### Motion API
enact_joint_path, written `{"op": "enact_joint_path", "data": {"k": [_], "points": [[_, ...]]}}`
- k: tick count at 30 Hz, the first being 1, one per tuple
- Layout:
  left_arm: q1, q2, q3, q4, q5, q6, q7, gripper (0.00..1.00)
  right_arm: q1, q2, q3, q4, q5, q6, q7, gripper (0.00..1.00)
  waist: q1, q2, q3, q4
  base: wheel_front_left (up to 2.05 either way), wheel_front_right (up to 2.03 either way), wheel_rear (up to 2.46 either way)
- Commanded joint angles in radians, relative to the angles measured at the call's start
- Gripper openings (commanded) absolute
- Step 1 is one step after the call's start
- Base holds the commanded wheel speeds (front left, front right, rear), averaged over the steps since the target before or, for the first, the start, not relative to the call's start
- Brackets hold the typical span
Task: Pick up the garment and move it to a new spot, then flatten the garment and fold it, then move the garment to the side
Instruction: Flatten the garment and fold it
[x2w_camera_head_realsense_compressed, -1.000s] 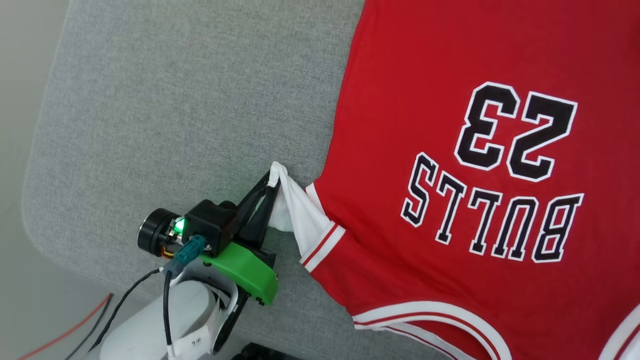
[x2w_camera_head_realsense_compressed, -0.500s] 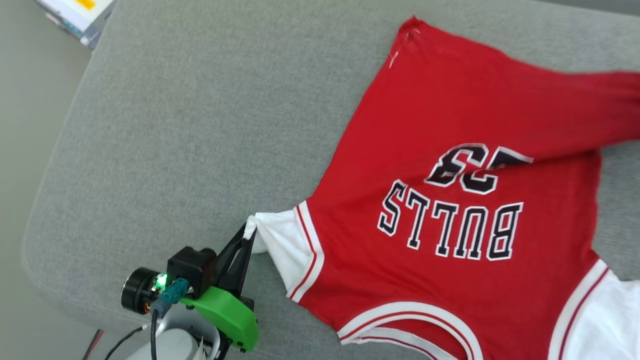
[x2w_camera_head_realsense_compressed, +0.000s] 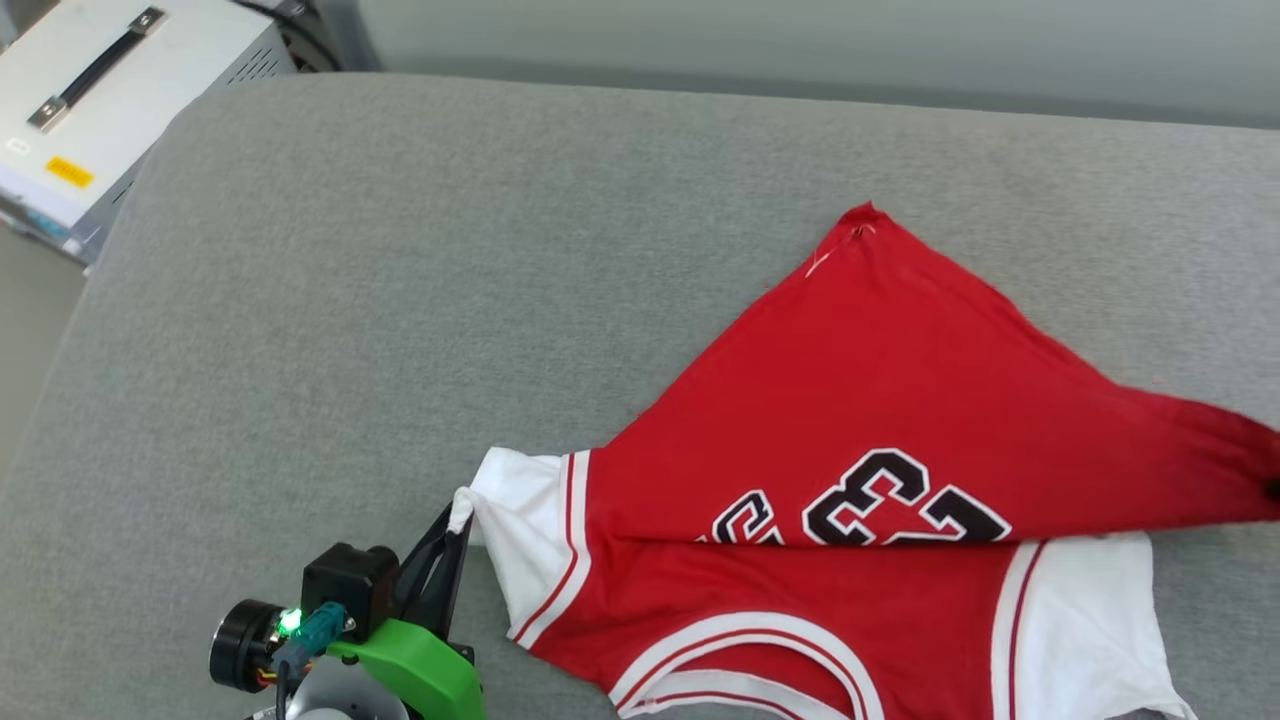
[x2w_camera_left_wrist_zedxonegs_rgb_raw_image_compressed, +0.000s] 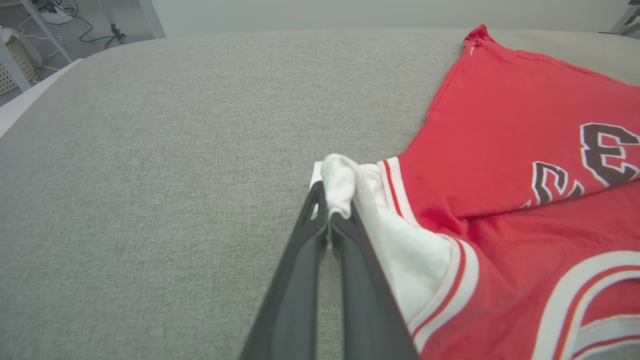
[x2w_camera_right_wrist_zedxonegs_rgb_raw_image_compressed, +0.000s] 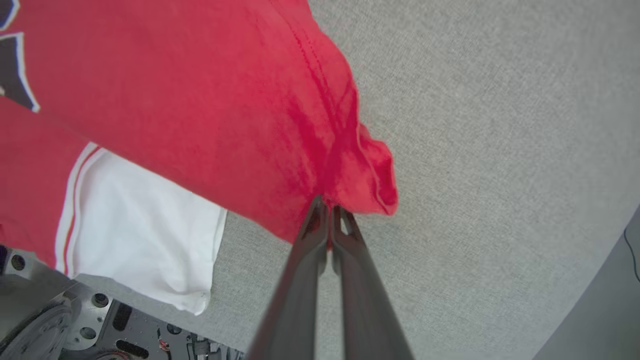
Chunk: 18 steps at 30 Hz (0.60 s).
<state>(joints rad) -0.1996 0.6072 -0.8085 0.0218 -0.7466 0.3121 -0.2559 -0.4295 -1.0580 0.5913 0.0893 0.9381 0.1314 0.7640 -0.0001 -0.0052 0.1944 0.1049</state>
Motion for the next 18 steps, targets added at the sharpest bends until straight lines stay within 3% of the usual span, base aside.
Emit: {"op": "enact_joint_path", "data": {"k": [1,10,18], "points": [[0.020,0.008,0.006,-0.003,-0.012,0.007,-0.006,0.00,0.042,0.004,-0.018,-0.015,0.010,-0.001,-0.010,0.00,0.0001,0.0052,-0.041,-0.045,0.00,0.00,0.00],[0.048,0.010,0.019,-0.013,-0.014,0.015,-0.006,0.00,0.296,0.055,-0.140,-0.094,-0.023,-0.001,-0.048,0.00,0.0001,0.0052,-0.047,-0.075,0.00,0.00,0.00],[0.046,0.011,0.028,-0.014,-0.011,0.014,-0.006,0.00,0.543,0.171,-0.260,-0.101,-0.082,-0.001,-0.055,0.00,0.0001,0.0052,-0.026,-0.085,0.00,0.00,0.00]]}}
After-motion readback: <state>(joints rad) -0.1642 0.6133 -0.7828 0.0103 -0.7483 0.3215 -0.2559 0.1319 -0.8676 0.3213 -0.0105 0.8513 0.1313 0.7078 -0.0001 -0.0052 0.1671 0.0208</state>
